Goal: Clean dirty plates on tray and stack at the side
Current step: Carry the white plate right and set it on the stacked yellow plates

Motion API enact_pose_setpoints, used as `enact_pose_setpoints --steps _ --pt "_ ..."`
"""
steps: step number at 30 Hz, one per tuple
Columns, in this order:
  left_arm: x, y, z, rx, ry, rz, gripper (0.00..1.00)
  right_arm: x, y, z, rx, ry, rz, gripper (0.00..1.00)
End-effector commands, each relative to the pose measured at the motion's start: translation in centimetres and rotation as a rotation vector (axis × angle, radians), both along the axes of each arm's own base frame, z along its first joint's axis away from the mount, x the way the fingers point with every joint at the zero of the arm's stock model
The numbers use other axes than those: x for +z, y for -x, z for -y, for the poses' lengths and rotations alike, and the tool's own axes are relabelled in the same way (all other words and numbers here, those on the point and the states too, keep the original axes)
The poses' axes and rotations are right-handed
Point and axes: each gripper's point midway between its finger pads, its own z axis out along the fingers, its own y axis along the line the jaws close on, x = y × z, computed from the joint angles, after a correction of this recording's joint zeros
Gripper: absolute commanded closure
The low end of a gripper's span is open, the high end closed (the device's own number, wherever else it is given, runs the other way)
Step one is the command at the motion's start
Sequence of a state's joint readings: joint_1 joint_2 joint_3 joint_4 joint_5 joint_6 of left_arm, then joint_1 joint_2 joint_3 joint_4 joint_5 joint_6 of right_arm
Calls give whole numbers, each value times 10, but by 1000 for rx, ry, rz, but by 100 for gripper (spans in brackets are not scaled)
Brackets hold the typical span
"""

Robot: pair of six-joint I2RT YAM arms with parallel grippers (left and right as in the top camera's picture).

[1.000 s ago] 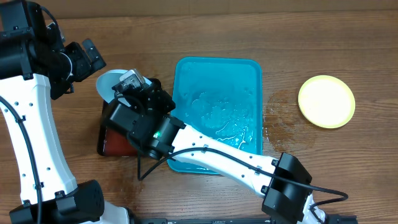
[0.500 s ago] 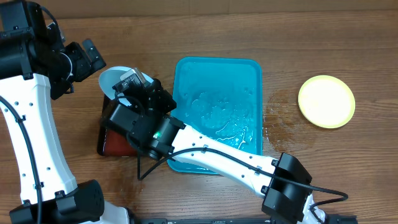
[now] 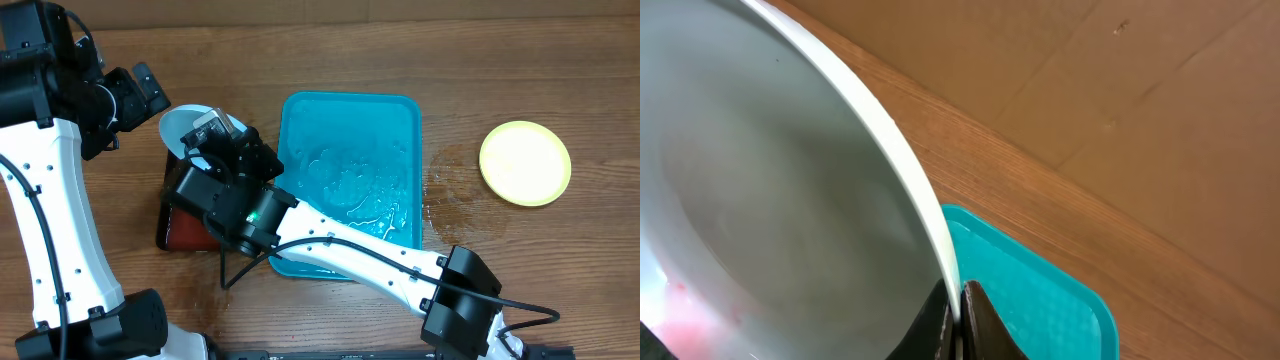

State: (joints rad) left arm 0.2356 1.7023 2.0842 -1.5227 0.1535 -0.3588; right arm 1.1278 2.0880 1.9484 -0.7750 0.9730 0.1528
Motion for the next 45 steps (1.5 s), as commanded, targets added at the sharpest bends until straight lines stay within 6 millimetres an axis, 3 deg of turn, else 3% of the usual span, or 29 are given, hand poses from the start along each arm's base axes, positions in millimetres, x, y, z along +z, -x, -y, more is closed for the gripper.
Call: enact_pose_setpoints --steps 1,4,8,11,13,15,16,17,18,21,22,24,26,29,33,37,39,41,45 --pt "7 0 -1 -18 -21 21 0 22 -5 6 -25 -45 35 96" --pt "6 0 -1 -18 -22 21 0 1 -17 21 -72 -136 -73 96" --pt "7 0 -1 -18 -21 21 0 -43 -40 46 -110 -346 -404 96" --pt "7 0 -1 -18 -21 21 0 -42 -51 63 -48 -534 -646 96" --pt "7 0 -1 -18 -21 21 0 -26 -64 92 -42 -663 -736 96" --pt "7 0 -1 -18 -21 21 0 -13 -76 130 -88 -746 -765 96" --pt "7 0 -1 -18 -21 22 0 -7 -83 159 -141 -783 -770 96" --pt "7 0 -1 -18 -21 22 0 -3 -92 205 -252 -824 -759 96" --pt "7 0 -1 -18 -21 21 0 -3 -96 234 -319 -837 -754 96" --pt "7 0 -1 -18 -21 22 0 -15 -98 324 -549 -877 -762 96" --pt "7 0 -1 -18 -21 21 0 -25 -94 359 -648 -885 -772 96" --pt "7 0 -1 -18 -21 21 0 -41 -83 410 -797 -895 -791 96" --pt "7 0 -1 -18 -21 21 0 -68 -59 469 -977 -928 -828 96" --pt "7 0 -1 -17 -21 21 0 -103 -25 514 -1135 -976 -886 96" --pt "7 0 -1 -18 -21 21 0 -143 12 542 -1252 -1021 -948 96" --pt "7 0 -1 -18 -21 21 0 -165 28 546 -1241 -1072 -992 96" --pt "7 0 -1 -18 -21 21 0 -165 29 545 -1219 -1069 -1003 85" --pt "7 0 -1 -18 -21 21 0 -157 28 544 -1196 -1060 -989 65" --pt "7 0 -1 -18 -21 21 0 -118 19 528 -1085 -1057 -897 49"
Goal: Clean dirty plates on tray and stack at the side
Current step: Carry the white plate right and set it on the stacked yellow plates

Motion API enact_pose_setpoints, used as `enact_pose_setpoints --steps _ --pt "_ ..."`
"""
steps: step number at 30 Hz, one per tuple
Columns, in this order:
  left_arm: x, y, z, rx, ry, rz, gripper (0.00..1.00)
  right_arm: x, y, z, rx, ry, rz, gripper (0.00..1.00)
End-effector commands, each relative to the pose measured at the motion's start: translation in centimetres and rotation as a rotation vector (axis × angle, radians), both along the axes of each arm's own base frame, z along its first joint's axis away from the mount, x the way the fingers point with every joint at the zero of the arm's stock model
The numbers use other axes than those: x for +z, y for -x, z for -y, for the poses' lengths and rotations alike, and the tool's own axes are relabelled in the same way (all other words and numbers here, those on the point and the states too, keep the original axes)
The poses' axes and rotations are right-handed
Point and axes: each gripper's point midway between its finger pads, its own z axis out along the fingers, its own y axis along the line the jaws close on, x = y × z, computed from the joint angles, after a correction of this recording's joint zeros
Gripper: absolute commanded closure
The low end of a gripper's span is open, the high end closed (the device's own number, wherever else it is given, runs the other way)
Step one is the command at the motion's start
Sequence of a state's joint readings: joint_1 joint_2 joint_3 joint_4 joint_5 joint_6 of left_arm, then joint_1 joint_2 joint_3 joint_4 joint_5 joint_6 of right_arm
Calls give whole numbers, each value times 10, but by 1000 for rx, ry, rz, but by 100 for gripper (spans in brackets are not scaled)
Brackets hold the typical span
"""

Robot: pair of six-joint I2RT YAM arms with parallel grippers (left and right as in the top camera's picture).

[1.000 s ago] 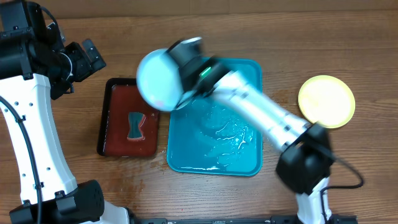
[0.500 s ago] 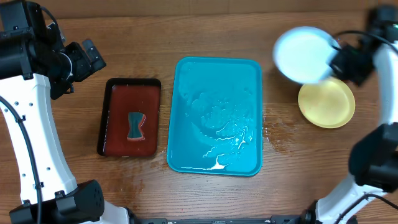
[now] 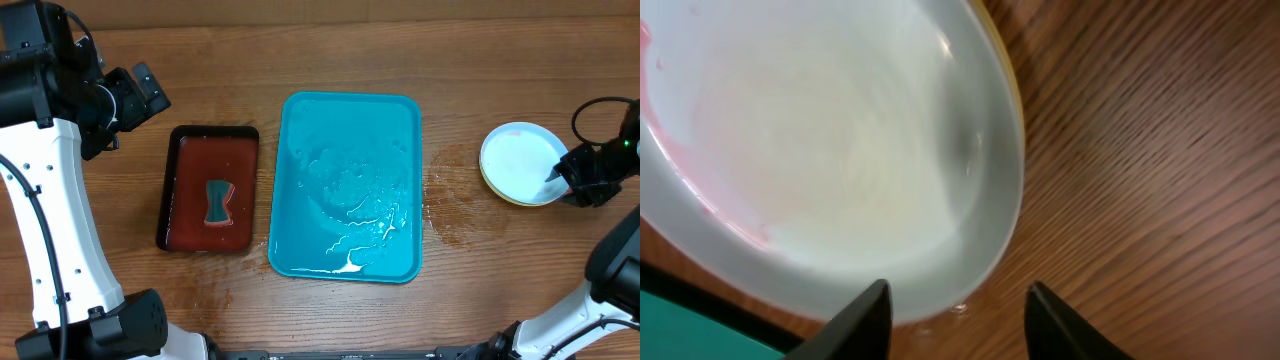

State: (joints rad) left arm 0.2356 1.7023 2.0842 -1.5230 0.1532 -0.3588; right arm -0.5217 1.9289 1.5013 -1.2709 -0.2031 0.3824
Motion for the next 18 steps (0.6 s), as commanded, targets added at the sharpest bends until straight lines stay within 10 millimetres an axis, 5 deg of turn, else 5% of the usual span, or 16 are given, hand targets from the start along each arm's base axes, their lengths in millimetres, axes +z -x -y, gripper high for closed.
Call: enact_pose_setpoints --steps 1,2,7,8,9,13,18 --pt "7 0 -1 -18 -21 22 0 59 -16 -24 101 27 202 48" --pt "7 0 -1 -18 -21 22 0 94 -22 -52 201 6 332 46" --pt "7 0 -1 -18 -21 22 0 182 -12 -150 542 -27 656 45" --pt "7 0 -1 -17 -21 22 0 195 -5 -168 594 -24 695 37" --pt "7 0 -1 -18 -21 22 0 205 3 -185 647 -26 731 0" --pt "7 0 -1 -18 -21 22 0 239 33 -246 832 -61 861 0" --pt "7 0 -1 -18 -21 22 0 252 68 -293 1007 -129 912 0"
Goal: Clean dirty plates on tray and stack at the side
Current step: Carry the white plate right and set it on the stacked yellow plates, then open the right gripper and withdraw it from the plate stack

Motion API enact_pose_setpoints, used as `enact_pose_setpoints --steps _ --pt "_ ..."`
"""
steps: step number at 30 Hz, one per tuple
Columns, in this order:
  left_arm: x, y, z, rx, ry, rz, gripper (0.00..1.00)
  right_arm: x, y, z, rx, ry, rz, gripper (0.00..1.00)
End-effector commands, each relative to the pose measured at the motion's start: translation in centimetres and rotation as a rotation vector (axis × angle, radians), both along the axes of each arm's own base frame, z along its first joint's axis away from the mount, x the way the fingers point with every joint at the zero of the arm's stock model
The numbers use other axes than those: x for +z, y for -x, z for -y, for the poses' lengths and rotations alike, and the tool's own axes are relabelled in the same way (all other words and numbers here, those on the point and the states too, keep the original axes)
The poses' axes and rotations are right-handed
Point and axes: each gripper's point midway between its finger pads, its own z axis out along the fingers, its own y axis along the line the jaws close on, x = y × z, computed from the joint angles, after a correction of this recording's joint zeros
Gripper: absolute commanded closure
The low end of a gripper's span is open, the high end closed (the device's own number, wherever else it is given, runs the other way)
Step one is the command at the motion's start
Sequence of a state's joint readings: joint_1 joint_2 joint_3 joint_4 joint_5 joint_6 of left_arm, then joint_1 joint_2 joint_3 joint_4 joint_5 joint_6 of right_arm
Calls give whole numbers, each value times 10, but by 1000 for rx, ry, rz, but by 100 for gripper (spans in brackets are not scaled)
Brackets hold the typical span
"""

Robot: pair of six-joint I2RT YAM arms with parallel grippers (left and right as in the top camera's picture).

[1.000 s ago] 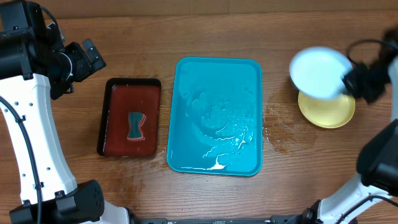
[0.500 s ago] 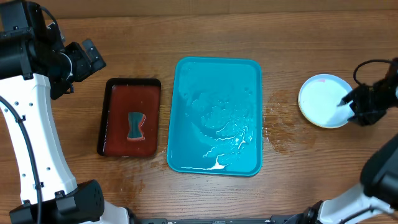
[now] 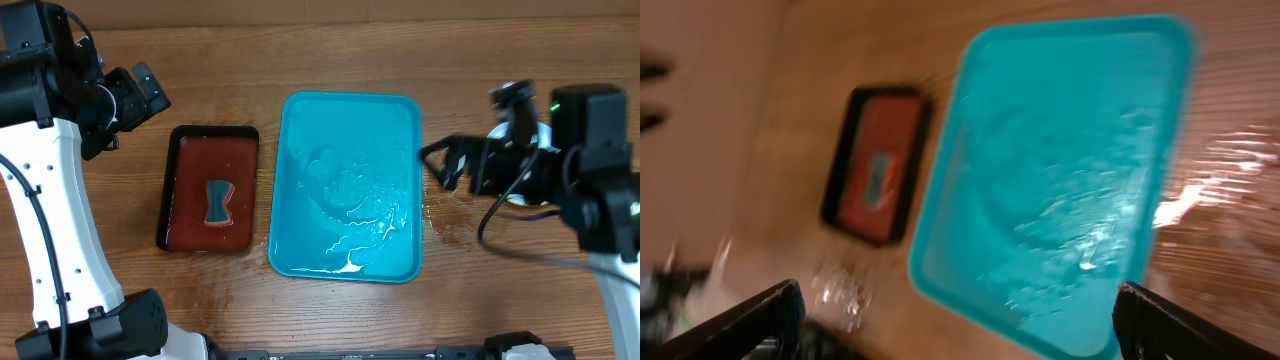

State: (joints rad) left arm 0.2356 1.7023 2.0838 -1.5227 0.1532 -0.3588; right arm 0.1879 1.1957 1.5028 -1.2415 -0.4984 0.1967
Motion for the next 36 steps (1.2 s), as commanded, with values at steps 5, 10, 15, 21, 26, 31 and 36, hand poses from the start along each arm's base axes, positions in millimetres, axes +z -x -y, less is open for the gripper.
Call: enact_pose_setpoints --steps 5,10,15,21,26,31,36 --pt "7 0 -1 -17 -21 22 0 6 17 -26 114 6 35 0" --pt "7 0 -1 -18 -21 22 0 23 15 -16 113 45 165 0" --pt "7 0 -1 -18 -21 22 0 52 11 8 75 181 455 0" --pt "7 0 -1 -18 -21 22 0 44 25 50 -106 226 646 0" --pt "7 0 -1 -18 -21 22 0 -3 37 79 -226 249 679 0" --pt "7 0 -1 -18 -21 22 0 -57 48 96 -317 236 702 0" --pt "7 0 -1 -18 -21 22 0 -96 48 103 -392 182 711 0"
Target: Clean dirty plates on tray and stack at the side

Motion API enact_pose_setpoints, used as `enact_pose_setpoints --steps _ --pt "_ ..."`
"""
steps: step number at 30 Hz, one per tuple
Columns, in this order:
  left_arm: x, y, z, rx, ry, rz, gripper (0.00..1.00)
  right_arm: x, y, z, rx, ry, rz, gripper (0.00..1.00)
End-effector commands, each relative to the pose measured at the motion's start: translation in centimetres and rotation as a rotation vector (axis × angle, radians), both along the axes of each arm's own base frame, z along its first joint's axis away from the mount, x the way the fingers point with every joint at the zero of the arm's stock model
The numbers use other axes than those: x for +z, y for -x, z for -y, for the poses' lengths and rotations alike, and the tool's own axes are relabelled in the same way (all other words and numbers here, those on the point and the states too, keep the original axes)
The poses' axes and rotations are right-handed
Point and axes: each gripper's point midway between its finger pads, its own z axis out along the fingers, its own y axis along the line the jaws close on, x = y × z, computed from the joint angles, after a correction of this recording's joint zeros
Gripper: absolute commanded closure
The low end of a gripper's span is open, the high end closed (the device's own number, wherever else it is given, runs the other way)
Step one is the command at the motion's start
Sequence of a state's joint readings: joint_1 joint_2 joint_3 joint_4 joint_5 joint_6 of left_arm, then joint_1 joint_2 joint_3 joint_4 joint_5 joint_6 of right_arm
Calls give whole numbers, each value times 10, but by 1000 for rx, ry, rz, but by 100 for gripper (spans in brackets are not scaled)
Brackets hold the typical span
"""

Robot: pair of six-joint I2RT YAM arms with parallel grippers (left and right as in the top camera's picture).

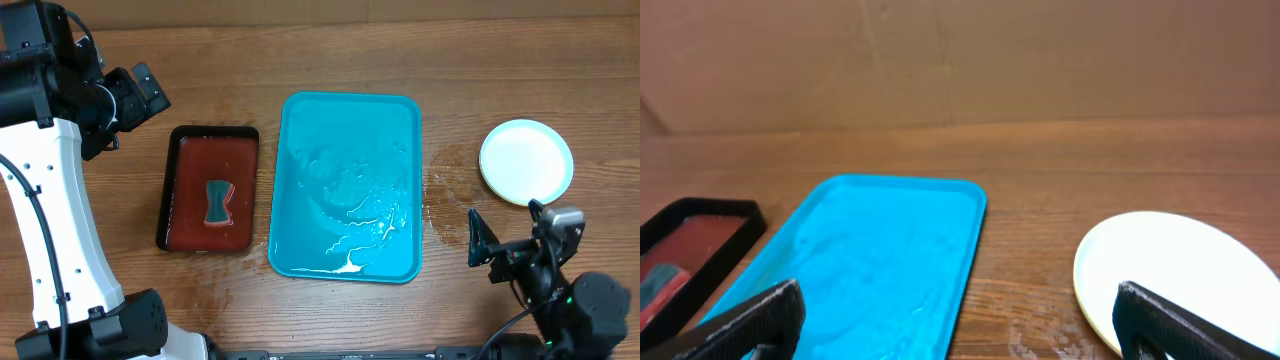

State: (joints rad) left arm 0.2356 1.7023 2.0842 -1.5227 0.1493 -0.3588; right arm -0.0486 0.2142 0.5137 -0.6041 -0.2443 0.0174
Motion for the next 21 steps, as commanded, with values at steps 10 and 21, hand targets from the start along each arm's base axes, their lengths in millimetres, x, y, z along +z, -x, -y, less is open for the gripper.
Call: enact_pose_setpoints --steps 10,21 --pt "7 0 0 -20 -18 22 0 -53 -18 1 -6 -57 149 0" --pt "7 0 0 -20 -18 22 0 -64 -29 1 0 -52 238 0"
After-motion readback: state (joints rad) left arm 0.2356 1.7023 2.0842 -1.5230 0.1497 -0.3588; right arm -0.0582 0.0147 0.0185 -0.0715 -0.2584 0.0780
